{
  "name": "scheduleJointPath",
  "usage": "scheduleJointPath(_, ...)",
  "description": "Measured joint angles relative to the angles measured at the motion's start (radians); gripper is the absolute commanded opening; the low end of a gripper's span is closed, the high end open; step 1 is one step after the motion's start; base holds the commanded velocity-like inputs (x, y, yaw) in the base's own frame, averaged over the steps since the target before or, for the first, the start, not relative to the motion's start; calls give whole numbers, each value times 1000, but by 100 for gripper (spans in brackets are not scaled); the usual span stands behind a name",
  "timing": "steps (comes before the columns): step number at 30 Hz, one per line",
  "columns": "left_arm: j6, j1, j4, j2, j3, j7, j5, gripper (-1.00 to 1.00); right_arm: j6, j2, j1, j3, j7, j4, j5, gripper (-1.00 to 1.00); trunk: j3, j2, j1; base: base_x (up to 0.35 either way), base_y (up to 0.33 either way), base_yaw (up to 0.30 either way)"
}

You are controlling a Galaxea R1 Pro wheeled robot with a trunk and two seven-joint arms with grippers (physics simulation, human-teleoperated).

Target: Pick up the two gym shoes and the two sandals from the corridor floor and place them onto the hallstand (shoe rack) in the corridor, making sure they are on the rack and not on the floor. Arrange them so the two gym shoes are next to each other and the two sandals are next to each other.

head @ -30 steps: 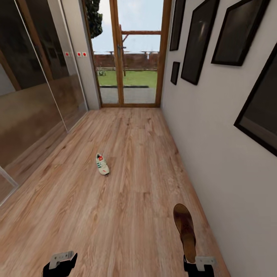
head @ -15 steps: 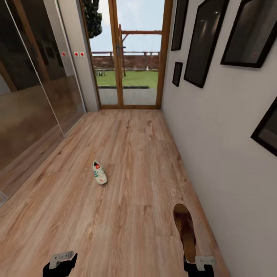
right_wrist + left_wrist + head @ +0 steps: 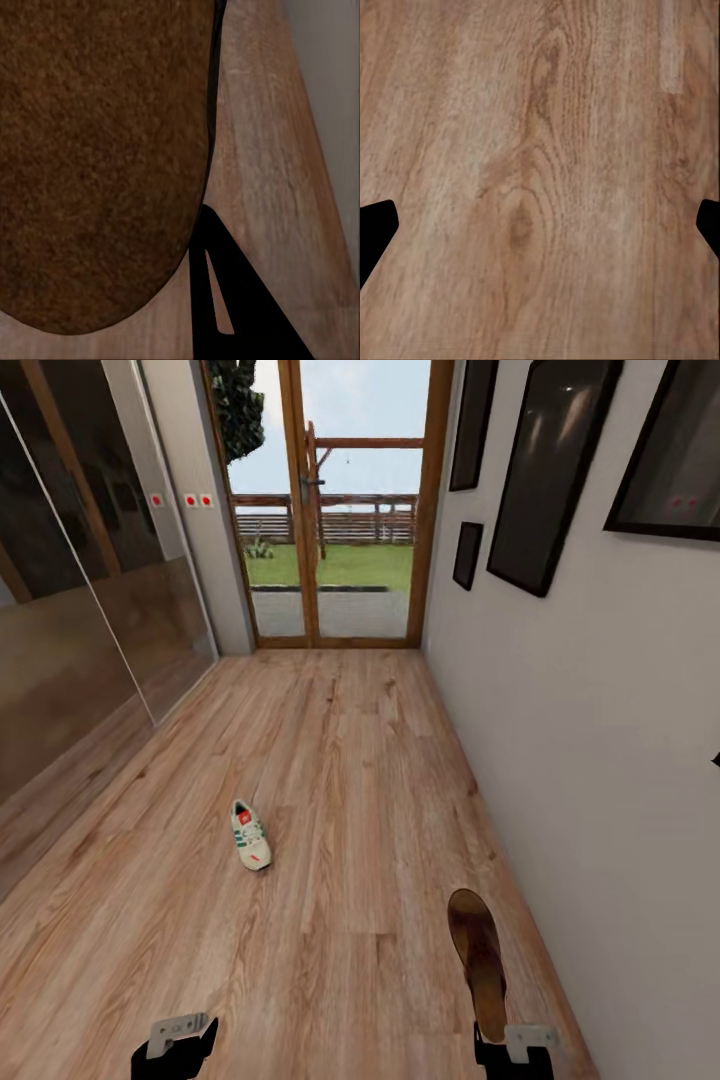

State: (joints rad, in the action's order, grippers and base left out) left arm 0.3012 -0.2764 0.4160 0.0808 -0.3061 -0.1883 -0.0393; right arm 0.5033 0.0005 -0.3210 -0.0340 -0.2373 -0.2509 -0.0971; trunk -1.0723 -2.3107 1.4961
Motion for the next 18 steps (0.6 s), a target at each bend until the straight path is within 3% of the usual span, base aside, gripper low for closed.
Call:
scheduleJointPath(1, -1, -3, 4, -18, 1, 10, -2, 100, 0, 1, 0, -1, 0, -2, 0, -100, 0, 0, 0, 340, 0, 0)
scheduleJointPath(2, -1, -10, 11, -59, 10, 64, -6, 100, 1, 2, 0, -4, 3, -5, 0, -100, 0, 0, 0, 340, 0, 0)
scheduleJointPath(4, -2, -13, 13, -77, 22, 96, -13, 100, 1, 2, 0, -3, 6, -7, 1, -100, 0, 0, 0, 340, 0, 0)
scheduleJointPath(7, -2, -16, 14, -112, 72, 175, -46, 100, 1, 4, 0, -4, 18, -14, 0, -100, 0, 0, 0, 340, 0, 0)
scheduleJointPath(10, -2, -17, 15, -135, 105, 248, -65, 100, 1, 4, -1, -4, 25, -29, 0, -100, 0, 0, 0, 340, -13, 0)
scheduleJointPath(15, -1, -17, 16, -150, 129, 323, -75, 100, 1, 3, -1, -5, 30, -42, 0, -100, 0, 0, 0, 340, -51, 0)
scheduleJointPath(18, -1, -18, 17, -150, 132, 334, -75, 100, 1, 3, -1, -5, 31, -43, 1, -100, 0, 0, 0, 227, -46, 0)
